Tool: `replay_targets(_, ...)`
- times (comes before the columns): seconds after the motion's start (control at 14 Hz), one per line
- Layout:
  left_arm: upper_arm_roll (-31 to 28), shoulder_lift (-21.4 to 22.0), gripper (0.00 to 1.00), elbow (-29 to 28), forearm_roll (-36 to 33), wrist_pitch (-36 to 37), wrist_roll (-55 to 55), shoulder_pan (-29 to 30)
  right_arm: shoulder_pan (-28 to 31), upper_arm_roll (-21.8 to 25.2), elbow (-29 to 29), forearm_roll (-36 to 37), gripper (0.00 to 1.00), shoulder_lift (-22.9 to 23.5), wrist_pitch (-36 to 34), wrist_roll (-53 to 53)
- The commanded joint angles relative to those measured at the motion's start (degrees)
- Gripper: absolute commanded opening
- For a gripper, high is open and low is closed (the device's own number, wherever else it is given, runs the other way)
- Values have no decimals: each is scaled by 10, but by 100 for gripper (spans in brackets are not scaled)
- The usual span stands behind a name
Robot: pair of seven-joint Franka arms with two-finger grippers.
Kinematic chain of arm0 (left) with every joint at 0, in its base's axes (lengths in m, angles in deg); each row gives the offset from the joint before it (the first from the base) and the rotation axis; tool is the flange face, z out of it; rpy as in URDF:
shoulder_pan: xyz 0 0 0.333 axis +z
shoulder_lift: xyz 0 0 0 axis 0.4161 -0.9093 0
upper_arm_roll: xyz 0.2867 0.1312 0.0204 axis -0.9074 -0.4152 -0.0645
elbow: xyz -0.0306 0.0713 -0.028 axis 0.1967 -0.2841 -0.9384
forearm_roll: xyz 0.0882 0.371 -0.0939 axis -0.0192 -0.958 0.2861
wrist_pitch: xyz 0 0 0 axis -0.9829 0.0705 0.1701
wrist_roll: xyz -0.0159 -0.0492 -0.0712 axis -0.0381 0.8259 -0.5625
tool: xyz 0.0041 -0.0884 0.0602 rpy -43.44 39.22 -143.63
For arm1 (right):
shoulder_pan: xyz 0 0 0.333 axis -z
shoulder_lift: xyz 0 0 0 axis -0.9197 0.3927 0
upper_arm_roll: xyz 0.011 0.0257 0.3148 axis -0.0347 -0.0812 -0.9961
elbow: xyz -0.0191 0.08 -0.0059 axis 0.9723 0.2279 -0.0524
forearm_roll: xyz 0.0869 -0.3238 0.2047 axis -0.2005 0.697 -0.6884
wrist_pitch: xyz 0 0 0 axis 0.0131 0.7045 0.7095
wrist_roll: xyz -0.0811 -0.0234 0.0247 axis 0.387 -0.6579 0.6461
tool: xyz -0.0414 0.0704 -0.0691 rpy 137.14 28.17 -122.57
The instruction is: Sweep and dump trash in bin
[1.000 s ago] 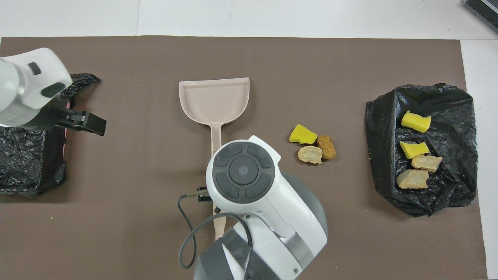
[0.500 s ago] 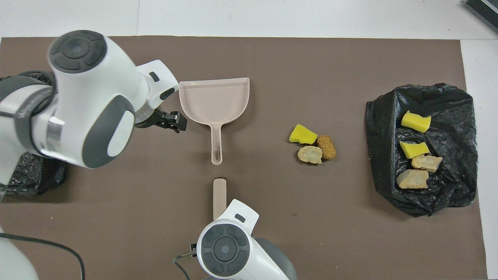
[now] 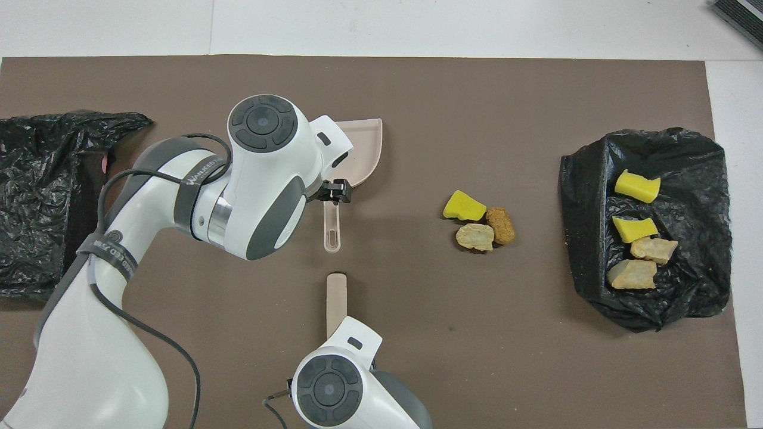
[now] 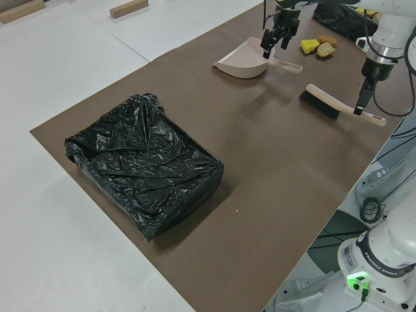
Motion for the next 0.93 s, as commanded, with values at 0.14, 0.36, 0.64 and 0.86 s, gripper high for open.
replay_targets(0.14,-9,19,100,-50,-8,-38,35,-34,-5,2,-28,-11,100,0,43,-8)
replay_targets(0.36,-9,9,100,-53,-8,-39,36,-45,-9,2,-27,-6,70,2,45,-8)
replay_targets(0.64,-8,10,100,-70,-2,-46,52,-47,-7,2,-28,-7,13,2,44,-10)
replay_targets(0.86,-8,14,100,-80,0,-56,54,-47,-6,2,-26,-7,0,3,38,-10)
